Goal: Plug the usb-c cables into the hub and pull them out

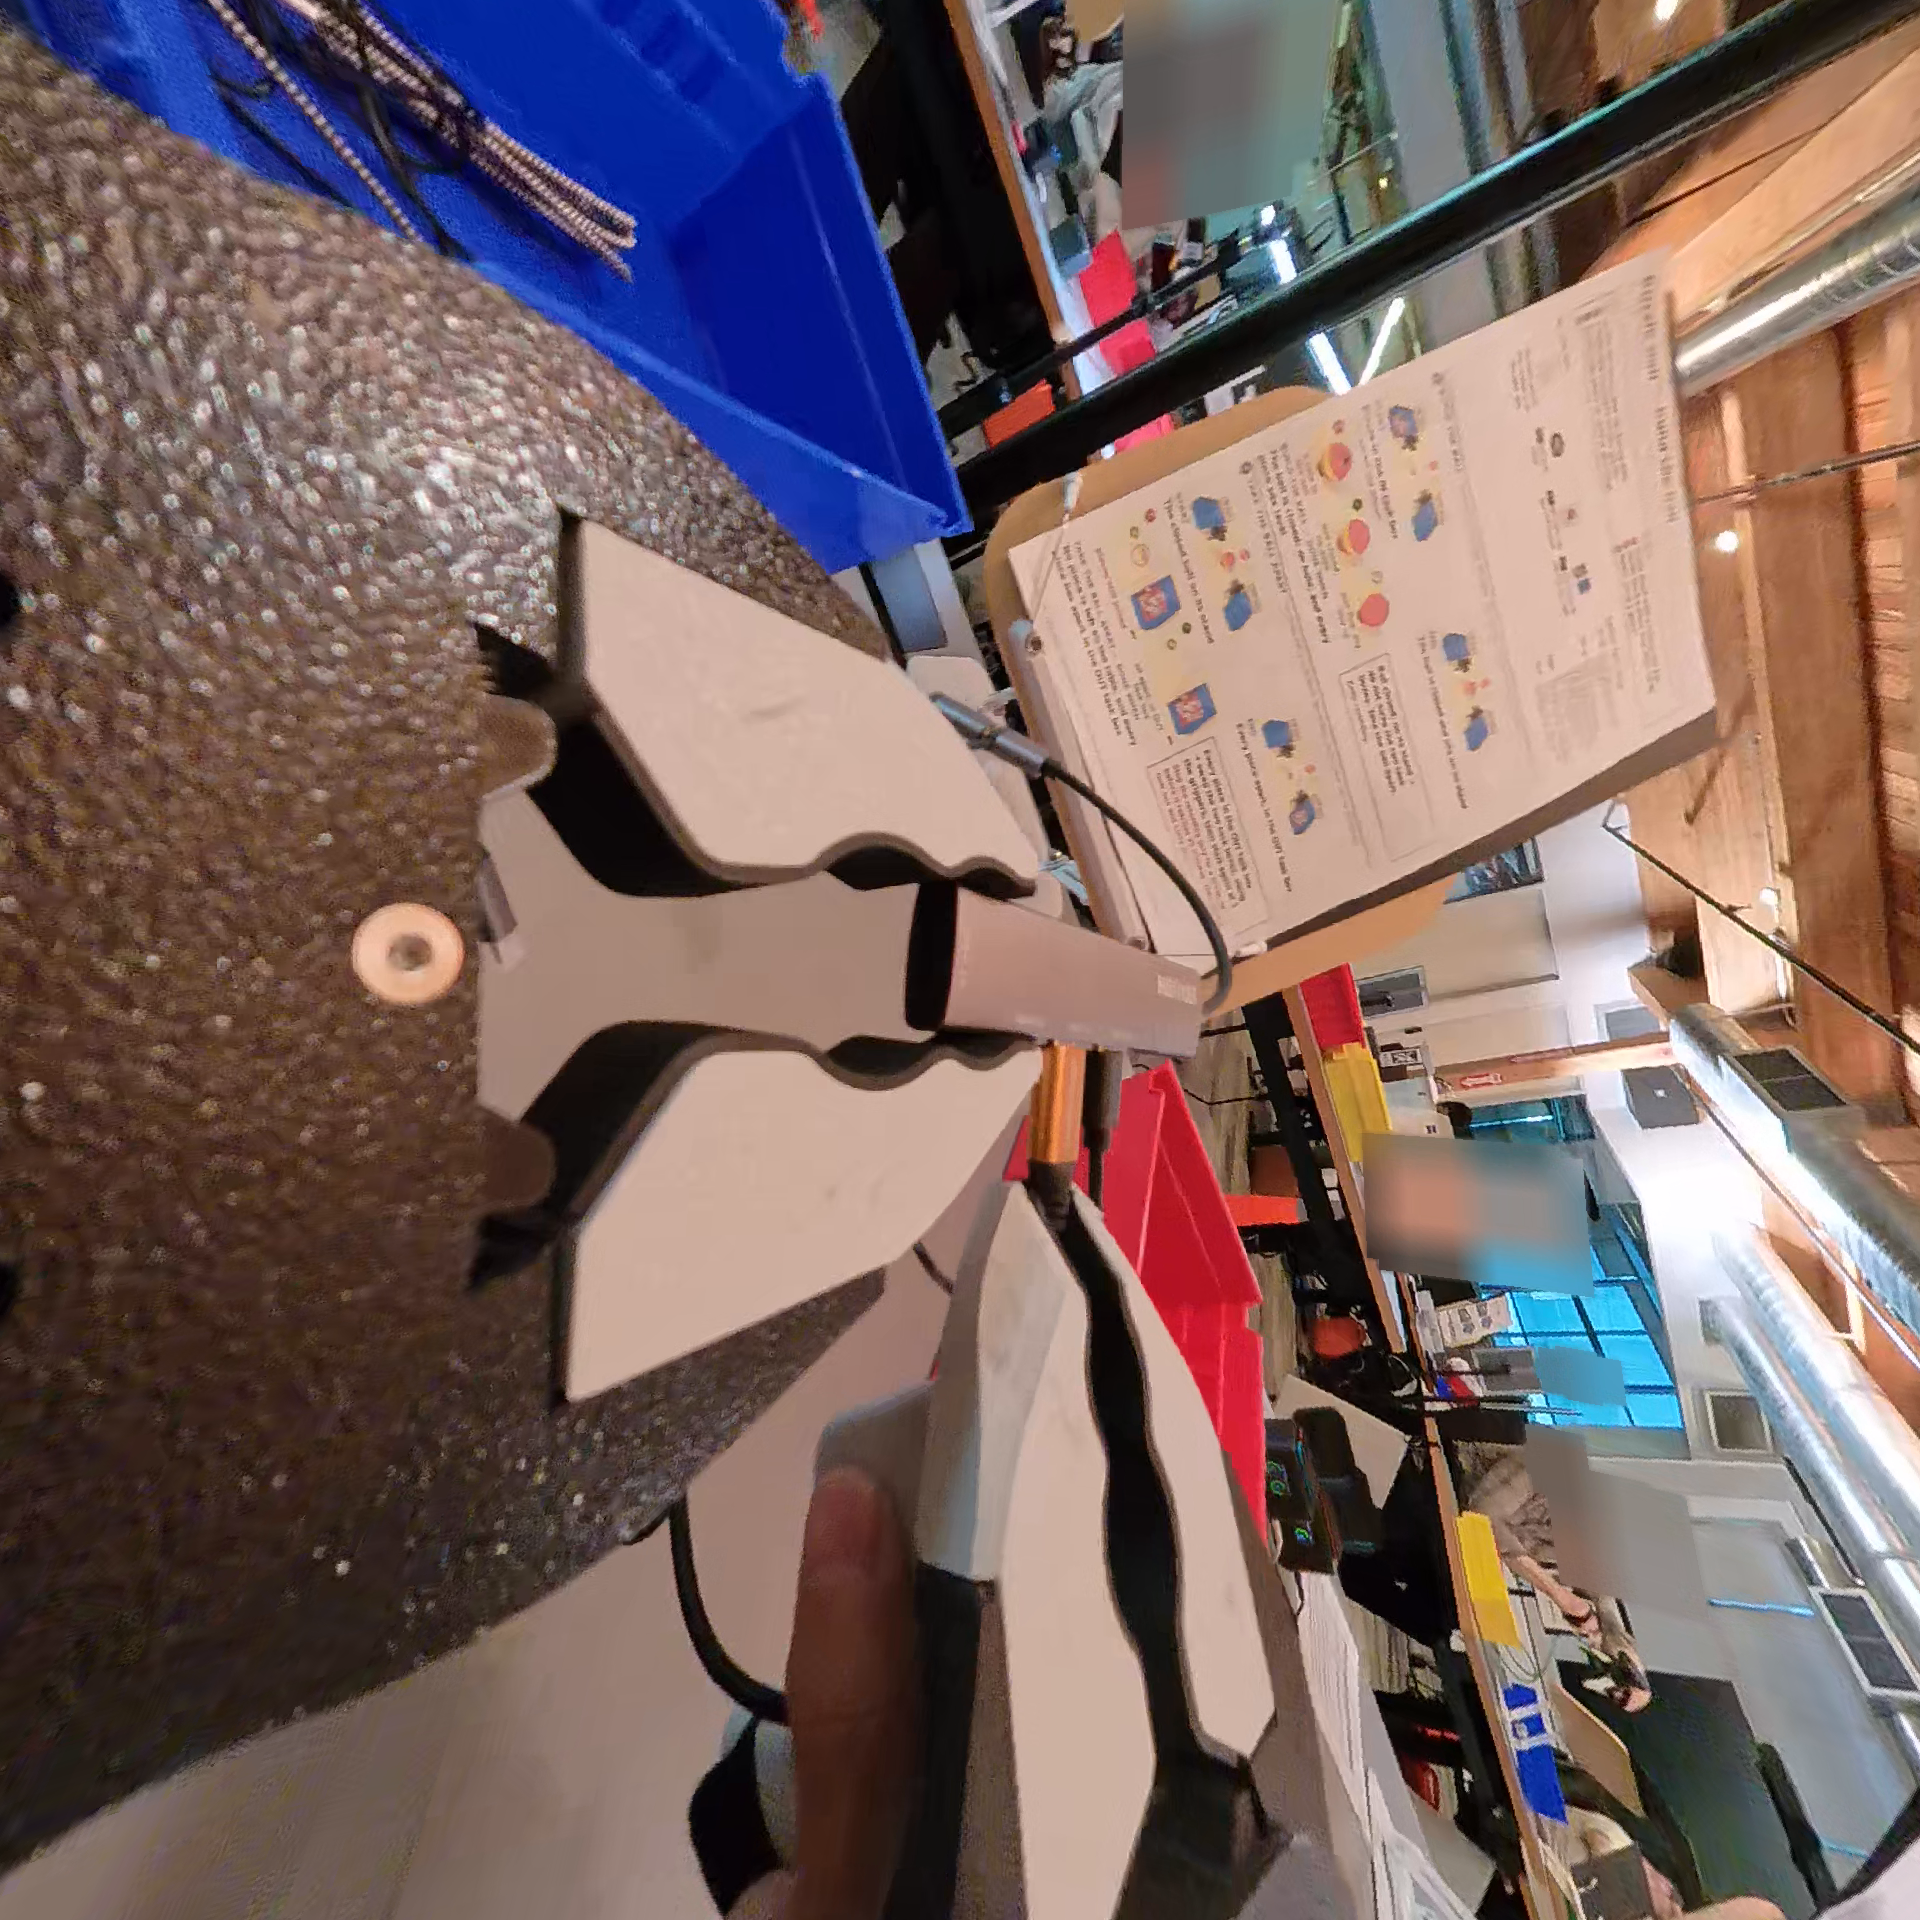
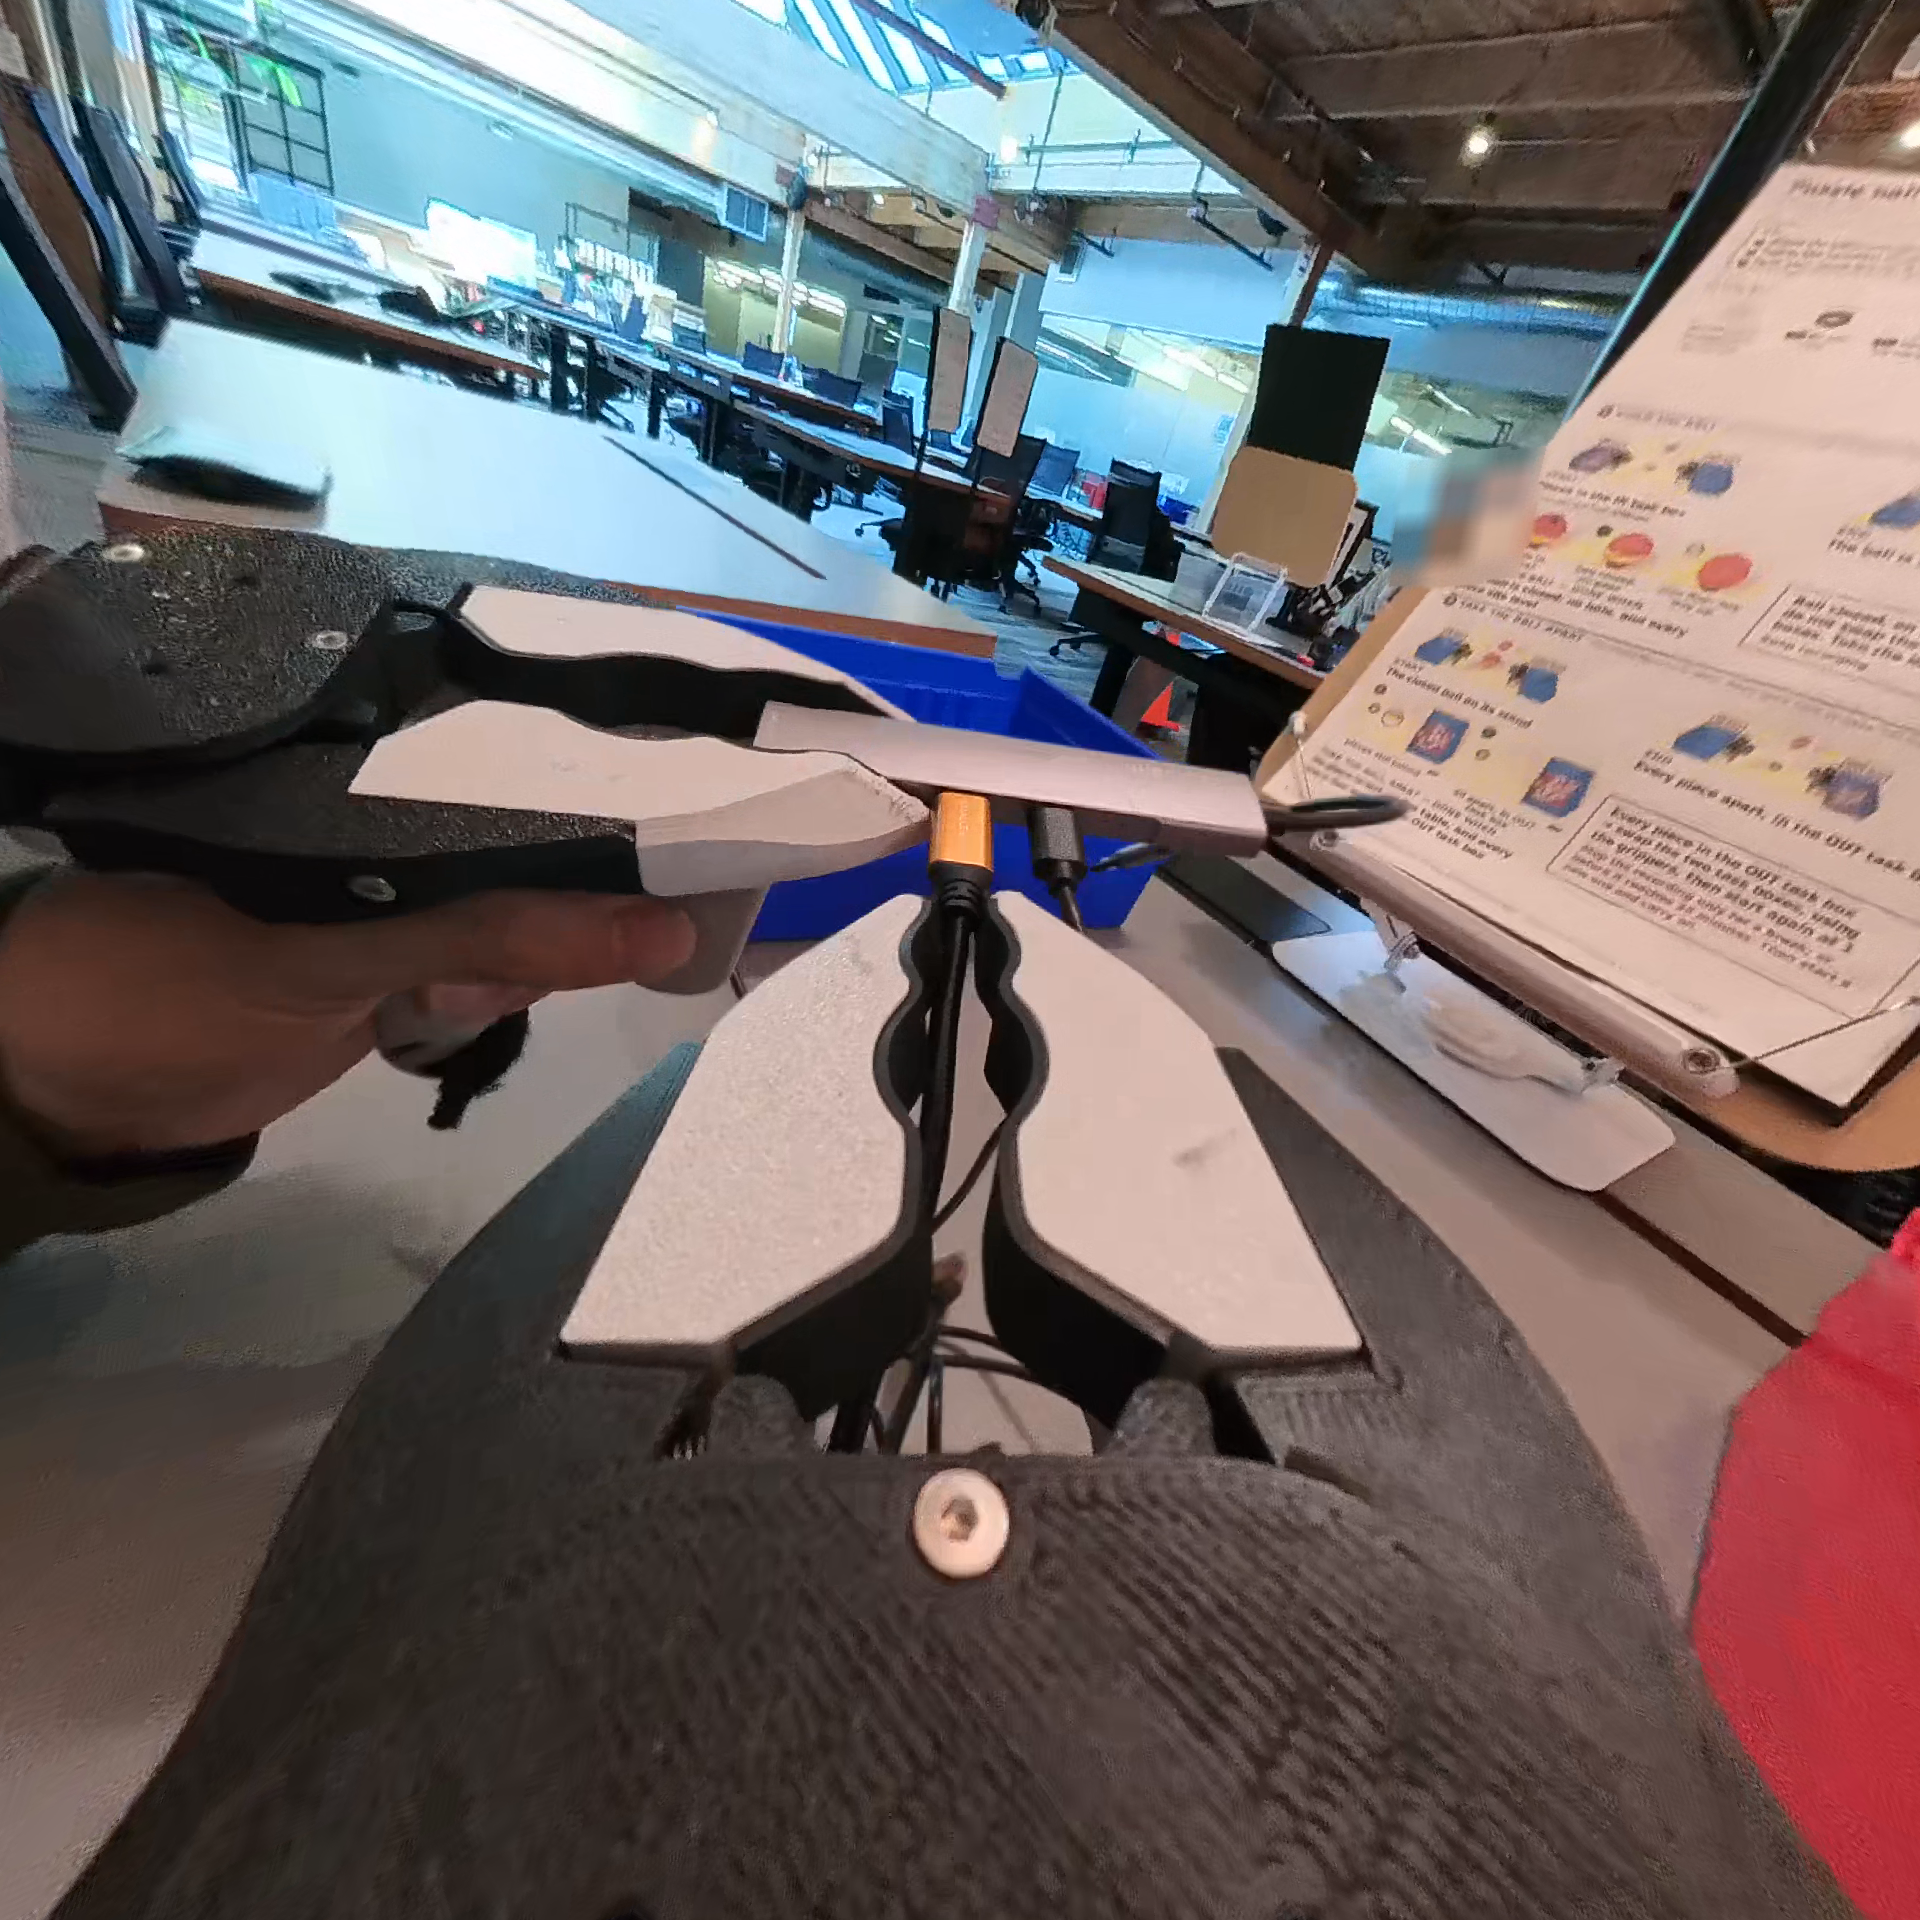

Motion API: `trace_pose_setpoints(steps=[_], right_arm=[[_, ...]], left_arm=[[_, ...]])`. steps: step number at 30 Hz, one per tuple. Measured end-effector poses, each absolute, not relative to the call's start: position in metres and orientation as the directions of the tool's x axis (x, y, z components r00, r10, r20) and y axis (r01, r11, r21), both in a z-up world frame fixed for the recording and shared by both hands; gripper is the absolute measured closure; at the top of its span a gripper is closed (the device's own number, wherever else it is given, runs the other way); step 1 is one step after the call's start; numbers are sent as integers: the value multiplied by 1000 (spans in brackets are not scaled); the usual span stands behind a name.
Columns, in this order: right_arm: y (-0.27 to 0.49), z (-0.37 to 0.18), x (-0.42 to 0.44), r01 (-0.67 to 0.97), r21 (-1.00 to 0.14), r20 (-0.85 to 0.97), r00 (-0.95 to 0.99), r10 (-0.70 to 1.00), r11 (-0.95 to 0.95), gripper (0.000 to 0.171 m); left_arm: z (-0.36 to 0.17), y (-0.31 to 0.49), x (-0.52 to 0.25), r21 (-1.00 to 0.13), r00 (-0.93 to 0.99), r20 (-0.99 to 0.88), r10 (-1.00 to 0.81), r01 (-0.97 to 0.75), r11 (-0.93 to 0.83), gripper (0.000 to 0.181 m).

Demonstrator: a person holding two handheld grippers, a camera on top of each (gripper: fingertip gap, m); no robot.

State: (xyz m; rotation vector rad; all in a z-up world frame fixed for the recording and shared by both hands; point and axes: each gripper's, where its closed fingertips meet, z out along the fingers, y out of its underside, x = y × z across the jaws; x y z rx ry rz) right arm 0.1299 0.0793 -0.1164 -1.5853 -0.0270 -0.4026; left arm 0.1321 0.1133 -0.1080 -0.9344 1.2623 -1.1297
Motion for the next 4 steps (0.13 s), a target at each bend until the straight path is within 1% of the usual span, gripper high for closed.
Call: trace_pose_setpoints(steps=[1,4], right_arm=[[78,-112,128,257,-965,263,939,-223,-56,164],[75,-100,125,190,-982,190,959,-210,-20,164]], left_arm=[[-104,112,131,-965,-43,-238,-970,125,231,157],[-92,108,128,-960,-64,-248,-967,150,237,157]])
